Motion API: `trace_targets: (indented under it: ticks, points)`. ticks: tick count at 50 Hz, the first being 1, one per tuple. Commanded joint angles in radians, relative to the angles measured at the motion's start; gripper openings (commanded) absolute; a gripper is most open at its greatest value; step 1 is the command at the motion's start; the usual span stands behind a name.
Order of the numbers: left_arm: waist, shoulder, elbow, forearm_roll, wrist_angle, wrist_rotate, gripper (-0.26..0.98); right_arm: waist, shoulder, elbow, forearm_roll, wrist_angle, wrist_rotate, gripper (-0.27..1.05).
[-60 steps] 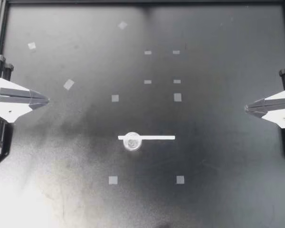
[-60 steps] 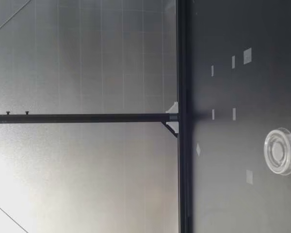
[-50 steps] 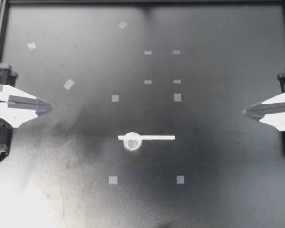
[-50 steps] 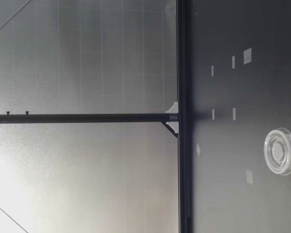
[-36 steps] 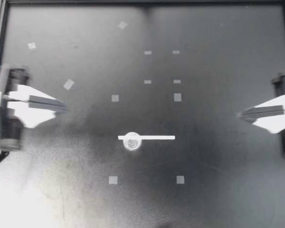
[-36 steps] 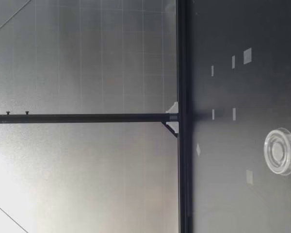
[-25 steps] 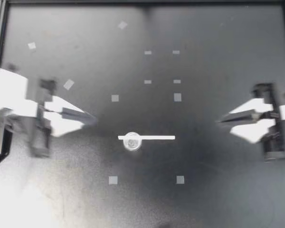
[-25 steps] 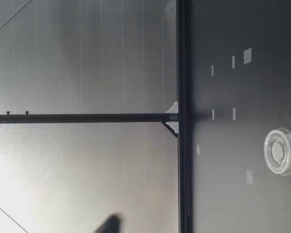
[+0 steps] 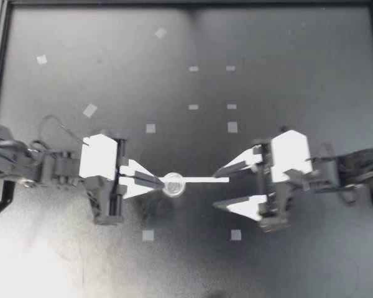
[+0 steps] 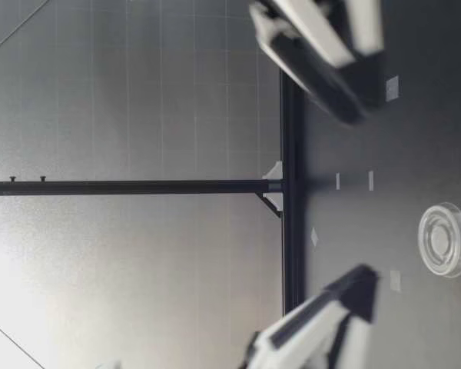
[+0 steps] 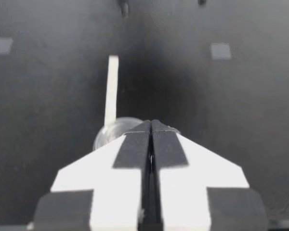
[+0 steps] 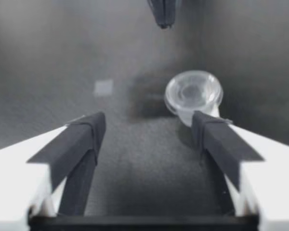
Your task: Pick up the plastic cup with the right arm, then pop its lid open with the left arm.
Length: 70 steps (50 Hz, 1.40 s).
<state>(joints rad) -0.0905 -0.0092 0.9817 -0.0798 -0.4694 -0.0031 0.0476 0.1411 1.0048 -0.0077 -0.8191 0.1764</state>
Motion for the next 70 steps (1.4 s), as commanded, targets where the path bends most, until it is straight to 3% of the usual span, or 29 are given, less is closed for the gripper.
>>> trace_targets:
  ticks: [1, 10, 28, 70]
  points:
    - [-0.002, 0.02, -0.028, 0.002, -0.014, 0.005, -0.02, 0.006, 0.041, -0.048, 0.005, -0.002, 0.002, 0.68]
    - [0.0, 0.063, -0.029, 0.002, -0.038, 0.009, -0.02, -0.008, 0.114, -0.114, 0.054, 0.041, -0.002, 0.69]
    - [0.011, 0.094, -0.02, 0.0, -0.072, 0.046, -0.02, -0.021, 0.212, -0.229, 0.052, 0.143, -0.005, 0.69]
    - [0.034, 0.132, -0.017, 0.0, -0.074, 0.06, -0.02, -0.044, 0.285, -0.296, 0.052, 0.15, -0.005, 0.69]
